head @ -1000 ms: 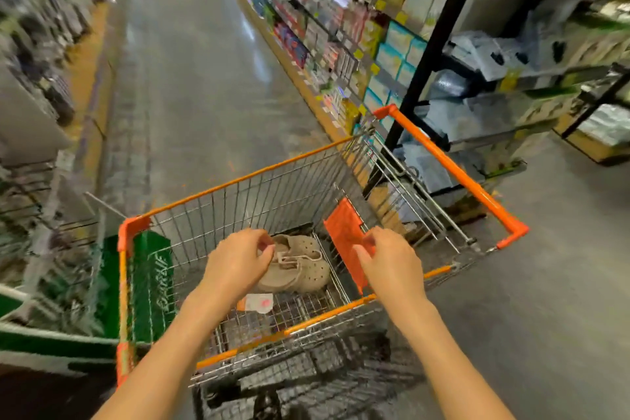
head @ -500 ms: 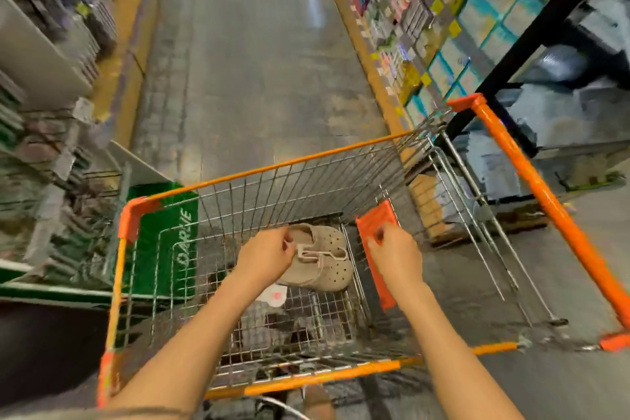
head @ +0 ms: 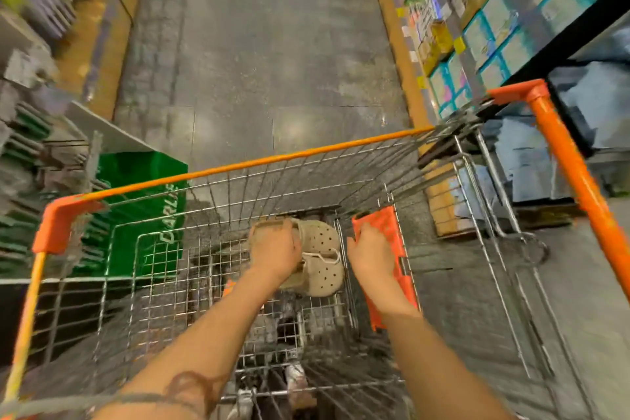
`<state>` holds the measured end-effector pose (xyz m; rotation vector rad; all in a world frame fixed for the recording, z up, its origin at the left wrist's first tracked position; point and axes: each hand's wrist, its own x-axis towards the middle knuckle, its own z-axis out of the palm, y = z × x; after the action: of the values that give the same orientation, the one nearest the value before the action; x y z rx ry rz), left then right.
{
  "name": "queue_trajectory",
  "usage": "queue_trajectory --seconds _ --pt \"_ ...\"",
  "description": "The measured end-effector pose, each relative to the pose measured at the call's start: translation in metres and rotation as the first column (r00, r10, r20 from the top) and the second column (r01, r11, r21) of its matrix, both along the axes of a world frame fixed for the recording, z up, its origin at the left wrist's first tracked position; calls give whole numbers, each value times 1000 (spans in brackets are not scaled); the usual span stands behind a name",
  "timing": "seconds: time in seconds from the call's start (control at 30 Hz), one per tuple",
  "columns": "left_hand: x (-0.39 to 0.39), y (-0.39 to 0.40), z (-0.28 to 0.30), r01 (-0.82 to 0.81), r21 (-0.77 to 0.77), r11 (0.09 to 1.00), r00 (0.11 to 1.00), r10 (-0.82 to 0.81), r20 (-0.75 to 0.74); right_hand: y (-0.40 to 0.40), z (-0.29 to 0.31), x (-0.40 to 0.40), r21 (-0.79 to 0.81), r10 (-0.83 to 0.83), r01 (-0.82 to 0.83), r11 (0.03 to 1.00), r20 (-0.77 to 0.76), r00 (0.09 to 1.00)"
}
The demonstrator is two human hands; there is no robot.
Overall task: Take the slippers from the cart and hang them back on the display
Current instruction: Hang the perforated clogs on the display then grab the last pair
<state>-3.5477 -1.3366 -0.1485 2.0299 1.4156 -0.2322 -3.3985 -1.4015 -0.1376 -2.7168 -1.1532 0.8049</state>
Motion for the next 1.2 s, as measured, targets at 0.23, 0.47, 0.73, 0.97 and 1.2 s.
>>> queue_trajectory --seconds 0.23,0.47,0.73,0.97,1.2 --pt "18 -20 -72 -11 -195 981 991 -15 -136 -14 -101 20 -281 -147 89 956 -192 970" --pt "41 -21 -123 -207 -365 908 978 203 -47 2 -164 34 -275 -152 70 959 -287 946" --pt "53 -7 -172 -241 -390 889 969 198 -148 9 -218 19 -396 -217 94 914 -278 936" --pt "65 -10 -195 -451 -436 779 891 422 -167 13 -241 16 -309 -381 297 904 -265 886" --pt "67 -19 -196 -494 -396 774 849 528 -28 17 -243 25 -269 -355 287 919 -251 901"
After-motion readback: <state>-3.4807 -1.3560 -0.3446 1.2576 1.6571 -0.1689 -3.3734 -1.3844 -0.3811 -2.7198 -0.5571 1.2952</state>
